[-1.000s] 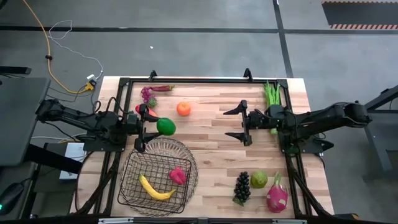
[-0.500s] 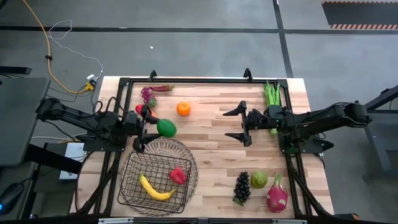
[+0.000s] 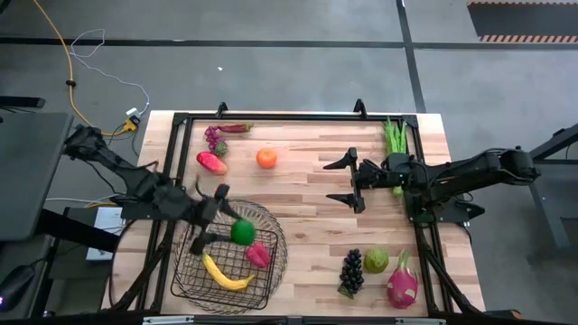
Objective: Build produce basket
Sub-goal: Put the green lime into the black wire basket
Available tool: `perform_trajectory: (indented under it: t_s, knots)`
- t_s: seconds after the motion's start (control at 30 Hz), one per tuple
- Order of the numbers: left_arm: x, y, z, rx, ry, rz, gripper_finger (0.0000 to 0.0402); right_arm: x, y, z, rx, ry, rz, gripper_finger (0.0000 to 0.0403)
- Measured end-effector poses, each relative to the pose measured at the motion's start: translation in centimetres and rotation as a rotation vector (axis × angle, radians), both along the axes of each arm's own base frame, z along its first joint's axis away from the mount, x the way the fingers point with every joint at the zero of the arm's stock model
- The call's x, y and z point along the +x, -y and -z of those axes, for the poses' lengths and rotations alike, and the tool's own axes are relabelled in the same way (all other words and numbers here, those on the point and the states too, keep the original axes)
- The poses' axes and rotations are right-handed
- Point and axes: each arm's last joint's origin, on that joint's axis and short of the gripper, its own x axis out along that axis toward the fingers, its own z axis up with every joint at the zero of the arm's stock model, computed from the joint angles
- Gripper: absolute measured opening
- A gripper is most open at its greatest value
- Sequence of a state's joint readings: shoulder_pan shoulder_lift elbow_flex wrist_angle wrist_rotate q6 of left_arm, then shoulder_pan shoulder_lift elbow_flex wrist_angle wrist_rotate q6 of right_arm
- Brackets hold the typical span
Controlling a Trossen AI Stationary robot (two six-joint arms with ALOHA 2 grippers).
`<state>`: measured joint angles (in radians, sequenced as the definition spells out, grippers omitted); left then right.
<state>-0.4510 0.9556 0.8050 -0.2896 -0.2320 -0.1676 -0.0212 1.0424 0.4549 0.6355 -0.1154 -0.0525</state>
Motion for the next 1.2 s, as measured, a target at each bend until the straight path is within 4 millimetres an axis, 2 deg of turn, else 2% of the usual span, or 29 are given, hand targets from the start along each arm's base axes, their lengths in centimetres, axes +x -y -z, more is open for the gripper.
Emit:
perform_trajectory:
  t_s: [0.13,0.3,0.57,0.77,1.2]
  knots:
    - [0.4,2.0,-0.6,0.010,-0.216,0.005,0.0250,0.0,0.0,0.0,0.000,-0.004,0.000,0.0387]
    - [1.2,4.5,-0.2,0.053,-0.345,0.036,0.0250,0.0,0.0,0.0,0.000,-0.004,0.000,0.0387]
    - [2.7,6.1,3.5,0.098,-0.538,-0.019,0.0250,0.0,0.0,0.1,0.001,-0.011,0.000,0.0387]
    - [3.2,6.6,6.3,0.161,-0.697,-0.082,0.0250,0.0,0.0,0.1,0.001,-0.011,0.000,0.0387]
    - [5.2,8.0,10.5,0.208,-0.792,-0.092,0.0250,0.0,0.0,0.2,0.001,-0.020,0.000,0.0387]
